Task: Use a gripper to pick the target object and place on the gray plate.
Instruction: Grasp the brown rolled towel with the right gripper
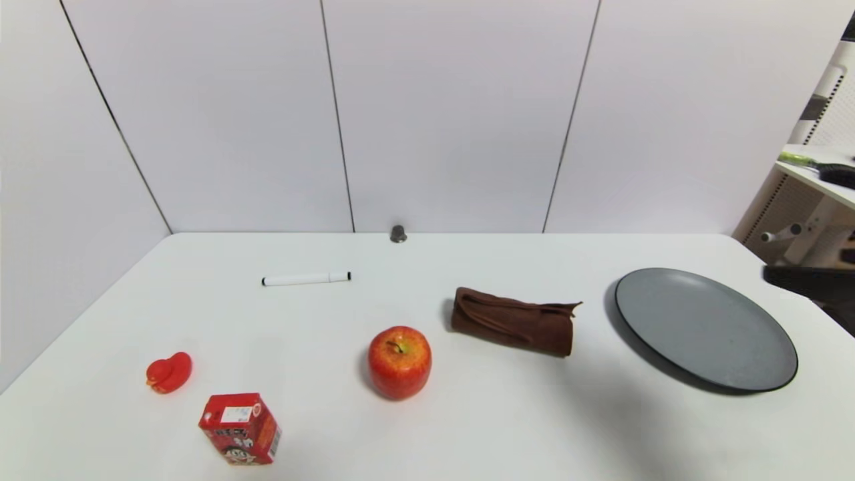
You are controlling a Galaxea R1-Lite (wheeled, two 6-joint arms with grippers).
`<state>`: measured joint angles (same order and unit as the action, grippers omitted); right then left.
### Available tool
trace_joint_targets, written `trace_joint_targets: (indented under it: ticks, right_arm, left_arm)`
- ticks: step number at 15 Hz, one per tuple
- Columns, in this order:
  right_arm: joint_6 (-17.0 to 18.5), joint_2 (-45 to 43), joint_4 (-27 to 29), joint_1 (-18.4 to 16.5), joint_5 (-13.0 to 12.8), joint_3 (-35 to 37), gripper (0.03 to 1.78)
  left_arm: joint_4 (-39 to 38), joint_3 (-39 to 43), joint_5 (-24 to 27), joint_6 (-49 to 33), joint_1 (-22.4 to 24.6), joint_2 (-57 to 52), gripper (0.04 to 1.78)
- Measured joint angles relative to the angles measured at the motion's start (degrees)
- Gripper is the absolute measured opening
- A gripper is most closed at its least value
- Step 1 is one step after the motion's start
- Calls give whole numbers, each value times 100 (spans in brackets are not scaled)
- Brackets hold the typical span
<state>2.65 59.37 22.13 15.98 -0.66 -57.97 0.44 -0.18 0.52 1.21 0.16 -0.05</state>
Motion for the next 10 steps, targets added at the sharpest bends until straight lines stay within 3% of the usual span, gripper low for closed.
trace_joint_targets:
  ticks: [2,4,7,10]
  right_arm:
    - [-276,953,4,238,178,-549,171]
    - [-831,1821,-55,372,595,-936,171]
    - [-1854,2839,-380,433,1532,-1202,171]
    - [-2839,3668,-780,463,2711,-1329,171]
  left_arm:
    - [0,0,0,0,0,0,169]
    - [0,0,0,0,0,0,169]
    - [0,0,0,2,0,0,169]
    - [0,0,-1,2,0,0,169]
